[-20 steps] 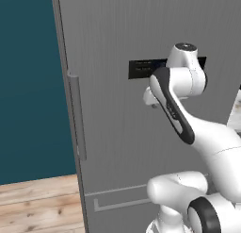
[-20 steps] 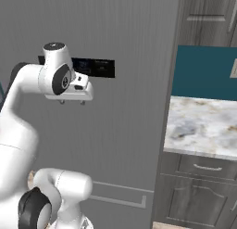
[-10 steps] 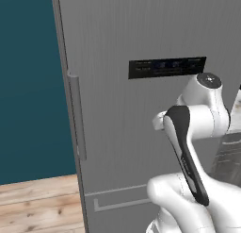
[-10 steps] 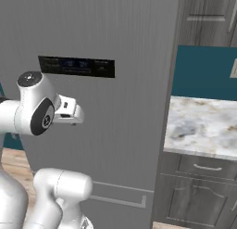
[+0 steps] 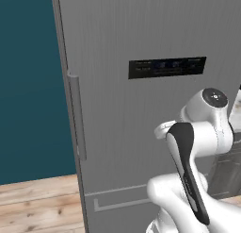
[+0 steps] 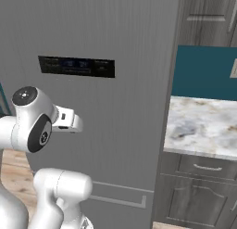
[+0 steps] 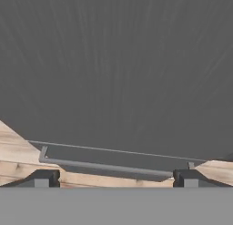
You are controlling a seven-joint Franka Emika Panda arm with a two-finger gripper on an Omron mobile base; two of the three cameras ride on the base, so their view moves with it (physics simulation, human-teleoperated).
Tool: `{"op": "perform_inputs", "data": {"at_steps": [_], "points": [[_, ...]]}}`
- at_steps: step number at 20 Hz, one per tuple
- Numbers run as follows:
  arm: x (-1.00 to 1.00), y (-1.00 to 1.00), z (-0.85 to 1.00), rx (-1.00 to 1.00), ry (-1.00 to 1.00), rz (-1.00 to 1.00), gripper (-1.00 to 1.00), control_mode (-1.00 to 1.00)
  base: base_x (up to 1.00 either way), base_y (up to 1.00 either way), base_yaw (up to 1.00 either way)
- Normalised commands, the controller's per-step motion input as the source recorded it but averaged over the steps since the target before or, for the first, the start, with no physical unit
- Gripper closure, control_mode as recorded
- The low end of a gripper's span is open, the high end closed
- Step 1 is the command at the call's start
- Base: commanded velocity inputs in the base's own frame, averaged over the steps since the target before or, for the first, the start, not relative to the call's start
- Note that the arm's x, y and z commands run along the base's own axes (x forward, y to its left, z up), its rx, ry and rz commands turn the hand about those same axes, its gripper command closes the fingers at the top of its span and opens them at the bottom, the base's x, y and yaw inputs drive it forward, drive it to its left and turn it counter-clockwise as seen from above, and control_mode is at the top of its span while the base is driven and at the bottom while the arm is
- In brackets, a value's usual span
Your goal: Take the cakes from the fridge and place them on the empty tray on the dining counter.
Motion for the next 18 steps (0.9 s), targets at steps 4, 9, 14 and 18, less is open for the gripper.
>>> {"op": "perform_inputs", "data": {"at_steps": [4, 9, 14, 18], "points": [[0.00, 0.00, 0.00, 0.00, 0.00, 0.00, -1.00, 1.00, -0.50, 0.00, 0.00], [0.00, 0.00, 0.00, 0.00, 0.00, 0.00, -1.00, 1.00, -0.78, 0.11, 0.00], [0.00, 0.00, 0.00, 0.00, 0.00, 0.00, -1.00, 1.00, -0.35, 0.65, 0.00], [0.00, 0.00, 0.00, 0.00, 0.00, 0.00, -1.00, 1.00, -0.25, 0.85, 0.00]]}}
